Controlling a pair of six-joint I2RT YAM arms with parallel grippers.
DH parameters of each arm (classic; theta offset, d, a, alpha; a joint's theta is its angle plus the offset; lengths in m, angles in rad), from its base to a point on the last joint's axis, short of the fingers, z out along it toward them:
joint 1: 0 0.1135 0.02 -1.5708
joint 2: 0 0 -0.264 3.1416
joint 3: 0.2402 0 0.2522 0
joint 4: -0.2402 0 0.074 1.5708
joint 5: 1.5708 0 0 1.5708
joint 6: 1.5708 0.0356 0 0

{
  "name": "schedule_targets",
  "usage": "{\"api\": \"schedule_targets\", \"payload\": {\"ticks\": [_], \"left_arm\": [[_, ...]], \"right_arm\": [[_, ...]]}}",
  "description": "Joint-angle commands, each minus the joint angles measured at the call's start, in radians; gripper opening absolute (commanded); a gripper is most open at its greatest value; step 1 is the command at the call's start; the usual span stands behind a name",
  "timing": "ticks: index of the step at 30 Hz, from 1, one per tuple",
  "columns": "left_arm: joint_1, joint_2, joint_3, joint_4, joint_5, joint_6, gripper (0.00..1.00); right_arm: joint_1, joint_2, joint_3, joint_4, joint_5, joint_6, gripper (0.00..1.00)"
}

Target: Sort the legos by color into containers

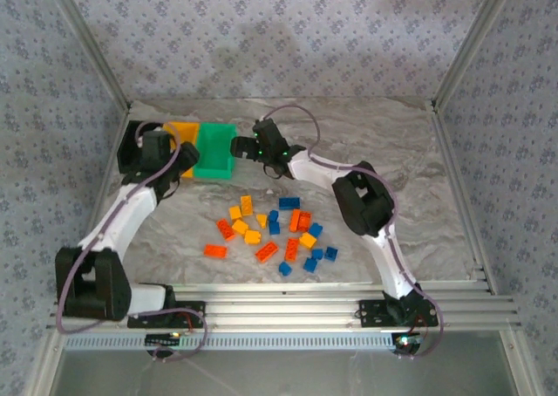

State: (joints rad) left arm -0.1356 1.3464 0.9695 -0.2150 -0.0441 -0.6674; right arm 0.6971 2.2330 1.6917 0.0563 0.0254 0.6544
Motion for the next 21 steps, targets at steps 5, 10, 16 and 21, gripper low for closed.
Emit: {"api": "schedule_targets", "payload": {"ticks": [5,10,16,21], "left_arm": [[-0.052,0.21,0.188,-0.081,-0.222,0.16,0.61],[-0.05,0.327,0.279,-0.096,-0.238,0.234,0.59],[-0.064,0.249,0.221,-0.027,-0.171,0.193,0.58],[-0.067,0.201,0.206,-0.015,-0.182,0.213,0.61]], "right_arm": [[0.018,-0.264,-0.254,0.181,0.233,-0.175,1.0],[-0.004,-0.368,-0.398,0.322,0.231,-0.208,1.0],[-0.059,-0.462,-0.522,0.436,0.177,-0.256,1.0],[-0.225,-0.383,-0.539,0.44,-0.034,0.236,1.0]]}}
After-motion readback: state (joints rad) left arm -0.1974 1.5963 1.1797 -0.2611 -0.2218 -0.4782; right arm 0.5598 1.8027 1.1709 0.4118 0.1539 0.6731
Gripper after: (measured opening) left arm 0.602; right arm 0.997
